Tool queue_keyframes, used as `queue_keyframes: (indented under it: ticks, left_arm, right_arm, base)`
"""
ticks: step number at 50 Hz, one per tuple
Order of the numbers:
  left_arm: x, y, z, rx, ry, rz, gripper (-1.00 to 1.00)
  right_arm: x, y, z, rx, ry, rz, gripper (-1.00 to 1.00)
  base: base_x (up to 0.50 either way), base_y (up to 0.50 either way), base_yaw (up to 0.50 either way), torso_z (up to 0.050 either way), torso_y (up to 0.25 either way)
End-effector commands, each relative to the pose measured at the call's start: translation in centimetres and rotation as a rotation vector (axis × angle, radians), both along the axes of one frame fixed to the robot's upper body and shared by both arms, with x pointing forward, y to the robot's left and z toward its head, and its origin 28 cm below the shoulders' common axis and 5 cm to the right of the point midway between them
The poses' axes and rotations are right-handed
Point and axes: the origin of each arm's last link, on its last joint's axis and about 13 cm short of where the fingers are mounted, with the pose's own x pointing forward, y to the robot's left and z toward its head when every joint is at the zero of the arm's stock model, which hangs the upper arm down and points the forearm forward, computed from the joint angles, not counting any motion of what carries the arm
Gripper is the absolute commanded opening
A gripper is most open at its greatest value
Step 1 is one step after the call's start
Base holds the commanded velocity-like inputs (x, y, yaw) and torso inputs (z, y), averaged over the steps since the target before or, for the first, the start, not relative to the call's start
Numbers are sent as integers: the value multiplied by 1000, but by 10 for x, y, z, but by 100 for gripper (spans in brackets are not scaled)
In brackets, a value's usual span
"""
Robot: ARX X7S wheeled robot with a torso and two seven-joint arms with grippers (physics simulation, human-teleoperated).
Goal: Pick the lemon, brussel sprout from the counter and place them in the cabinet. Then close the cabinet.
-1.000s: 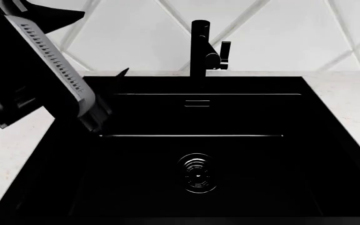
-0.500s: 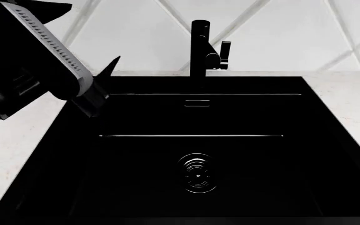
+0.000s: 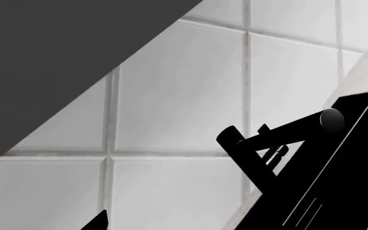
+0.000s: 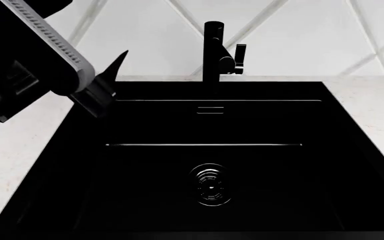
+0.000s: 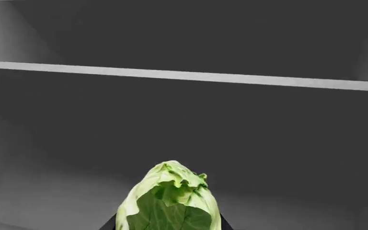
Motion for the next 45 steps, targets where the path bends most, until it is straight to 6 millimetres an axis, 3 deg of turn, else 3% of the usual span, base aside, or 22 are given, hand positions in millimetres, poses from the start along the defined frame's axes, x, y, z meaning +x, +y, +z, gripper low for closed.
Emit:
queue_keyframes:
  ticks: [1,20,32,45]
  left_arm:
    - [0,-1,1,-16,-1,-10,100]
    - [1,-2,1,-6,-12,-11,100]
    - [2,-3,2,-7,-18,-12,100]
    - [2,-3,0,-6,-15,-20,100]
  right_arm:
    - [28,1,15,18,11,-69,-100]
    - [50,5,55,-4,46,-121,-100]
    - [72,1,56,39,153,-157,-100]
    - [78,1,62,62,270,-180,-100]
  base:
    - [0,0,0,0,0]
    - [0,0,0,0,0]
    - [0,0,0,0,0]
    - [0,0,0,0,0]
